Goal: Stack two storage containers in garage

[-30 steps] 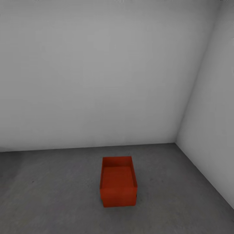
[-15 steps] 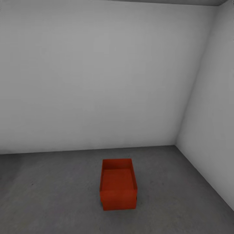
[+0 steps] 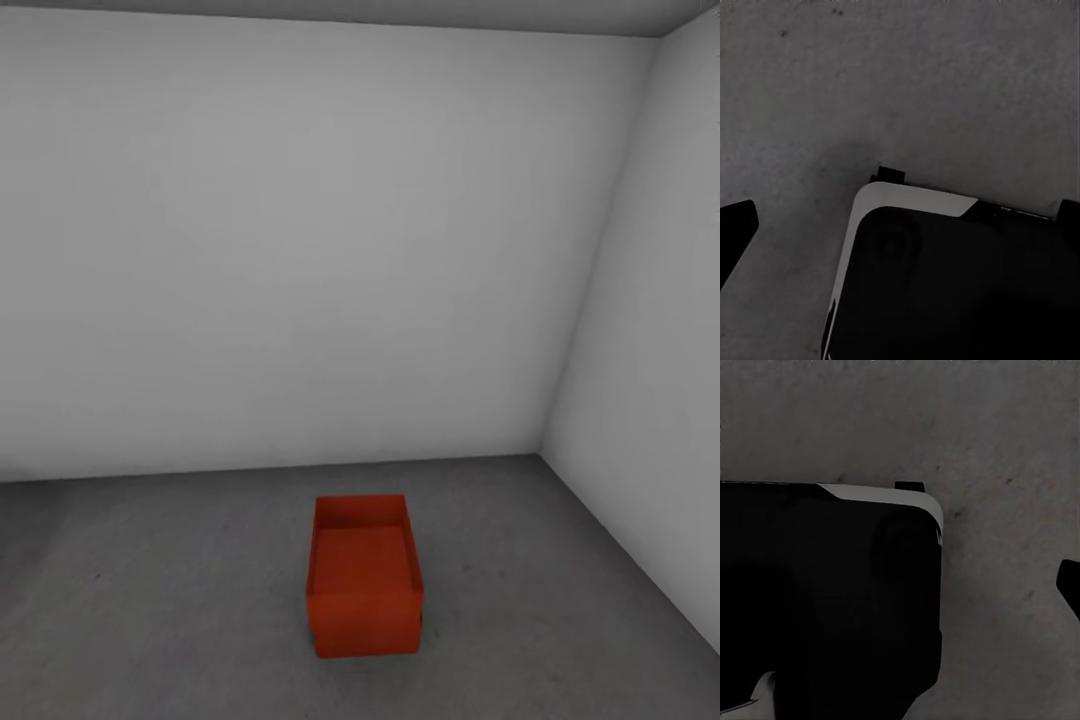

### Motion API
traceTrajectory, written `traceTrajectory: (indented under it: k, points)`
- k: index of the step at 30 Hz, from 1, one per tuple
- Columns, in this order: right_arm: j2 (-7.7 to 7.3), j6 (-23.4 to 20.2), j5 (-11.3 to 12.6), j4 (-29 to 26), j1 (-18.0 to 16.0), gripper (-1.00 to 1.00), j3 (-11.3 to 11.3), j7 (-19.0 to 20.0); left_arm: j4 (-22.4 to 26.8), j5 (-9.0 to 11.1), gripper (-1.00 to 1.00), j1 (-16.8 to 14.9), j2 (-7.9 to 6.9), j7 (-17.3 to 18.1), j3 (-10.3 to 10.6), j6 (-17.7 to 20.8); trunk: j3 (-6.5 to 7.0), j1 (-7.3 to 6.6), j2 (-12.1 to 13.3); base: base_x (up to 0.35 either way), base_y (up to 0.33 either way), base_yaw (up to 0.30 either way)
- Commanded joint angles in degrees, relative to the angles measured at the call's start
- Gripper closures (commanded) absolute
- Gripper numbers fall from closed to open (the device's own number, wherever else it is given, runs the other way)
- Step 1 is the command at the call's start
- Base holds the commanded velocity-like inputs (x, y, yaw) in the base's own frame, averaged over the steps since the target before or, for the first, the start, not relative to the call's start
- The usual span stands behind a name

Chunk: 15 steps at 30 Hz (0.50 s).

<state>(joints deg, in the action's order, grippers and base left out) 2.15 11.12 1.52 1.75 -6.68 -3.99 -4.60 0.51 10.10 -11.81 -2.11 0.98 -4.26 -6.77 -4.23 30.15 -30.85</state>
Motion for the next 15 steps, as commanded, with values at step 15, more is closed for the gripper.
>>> traceTrajectory:
  k: [15]
  points:
    - [-0.12, 0.3, 0.2, 0.2, -0.1, -1.0, -0.4, -0.2, -0.1, 0.1, -1.0, -0.1, 0.0, 0.1, -0.4, -0.2, 1.28, 0.02, -0.1, 0.0, 0.0, 0.0]
